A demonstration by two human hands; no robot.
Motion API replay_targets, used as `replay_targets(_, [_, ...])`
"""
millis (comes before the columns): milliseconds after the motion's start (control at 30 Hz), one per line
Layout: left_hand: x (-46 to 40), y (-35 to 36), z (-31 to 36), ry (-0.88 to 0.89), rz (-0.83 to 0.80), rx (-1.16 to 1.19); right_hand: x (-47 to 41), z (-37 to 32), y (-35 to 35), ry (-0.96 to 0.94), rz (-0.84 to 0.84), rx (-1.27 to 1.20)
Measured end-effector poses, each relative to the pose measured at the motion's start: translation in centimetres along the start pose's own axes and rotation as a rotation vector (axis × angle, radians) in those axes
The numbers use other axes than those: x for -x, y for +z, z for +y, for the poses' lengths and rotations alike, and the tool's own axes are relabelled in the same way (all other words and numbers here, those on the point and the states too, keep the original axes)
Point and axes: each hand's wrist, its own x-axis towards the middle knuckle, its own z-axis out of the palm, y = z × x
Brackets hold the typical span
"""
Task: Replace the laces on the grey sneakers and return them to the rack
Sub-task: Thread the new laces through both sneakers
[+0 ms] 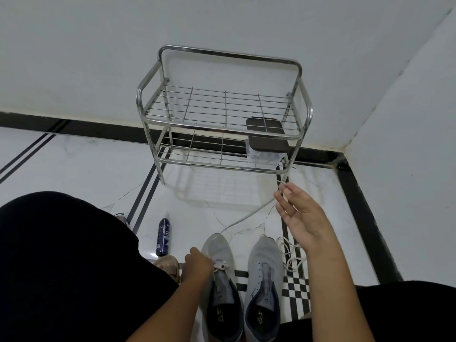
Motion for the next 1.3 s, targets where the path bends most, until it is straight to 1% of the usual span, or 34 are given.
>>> replay_targets(33, [0.0,0.1,-0.1,-0.003,-0.03,-0.042,-0.4,0.8,0.1,-0.031,0.03,0.03])
replay_targets(67, [-0.2,0.4,-0.4,-0.006,-0.077,-0.091,-0.9,1.7,0.1,-0.086,0.097,0.096])
replay_targets(167, [-0.5,1.1,-1.0,0.039,-0.235,-0.268,-1.3,3.8,0.6,-0.363,0.467,0.454])
replay_targets(200, [-0.1,1.3,-1.0,0.054,-0.271,-0.309,-1.4,4.4,0.8,-0.438,0.554,0.551])
replay_targets(233, [0.2,1.5,-1.1,0.059,-0.299,-0.338,-1.5,5.1,0.9,-0.479,0.589,0.621])
replay_targets(267, [0.2,2.0,-1.3,0.074,-0.302,-0.365,-1.7,5.8,0.9,-0.493,0.585,0.678])
replay_targets(333, [0.2,2.7,-1.8,0.069,-0.285,-0.396,-2.4,7.9,0.7,-0.475,0.539,0.801])
replay_targets(400, [-0.1,3.1,-2.3,0.057,-0.245,-0.368,-3.1,10.5,-0.1,-0.405,0.48,0.958])
replay_targets(467, [-0.4,2.9,-2.3,0.029,-0.225,-0.349,-3.5,13.4,-0.8,-0.233,0.338,1.075])
replay_targets(533, [-1.1,2.9,-2.4,0.021,-0.211,-0.356,-3.5,16.3,-1.1,0.012,0.147,1.085])
replay_targets(567, [-1.4,2.8,-2.5,0.002,-0.211,-0.371,-3.4,17.7,-1.2,0.104,0.061,1.106])
replay_targets(633, [-2.0,2.9,-2.9,-0.01,-0.219,-0.38,-2.8,19.6,-1.2,0.168,-0.087,1.232])
replay_targets(700, [-2.5,2.7,-3.2,0.018,-0.221,-0.348,-2.4,21.2,-1.0,0.188,-0.166,1.338])
replay_targets(833, [-3.2,2.8,-4.0,-0.007,-0.236,-0.26,-2.3,23.0,-1.1,0.203,-0.191,1.489])
replay_targets(900, [-3.3,3.1,-4.3,-0.01,-0.244,-0.204,-2.3,23.0,-0.9,0.189,-0.197,1.513])
replay_targets(1000, [-3.4,3.5,-4.5,0.074,-0.243,-0.27,-2.1,23.1,-0.7,0.176,-0.187,1.498])
replay_targets(1133, [-3.6,3.5,-4.5,0.076,-0.239,-0.26,-2.0,23.5,-0.6,0.172,-0.183,1.484])
replay_targets(1167, [-3.3,3.2,-4.3,0.054,-0.234,-0.227,-1.9,23.5,-0.6,0.167,-0.189,1.501])
replay_targets(1300, [-3.2,2.9,-4.3,0.059,-0.24,-0.238,-1.9,23.6,-0.7,0.133,-0.22,1.622])
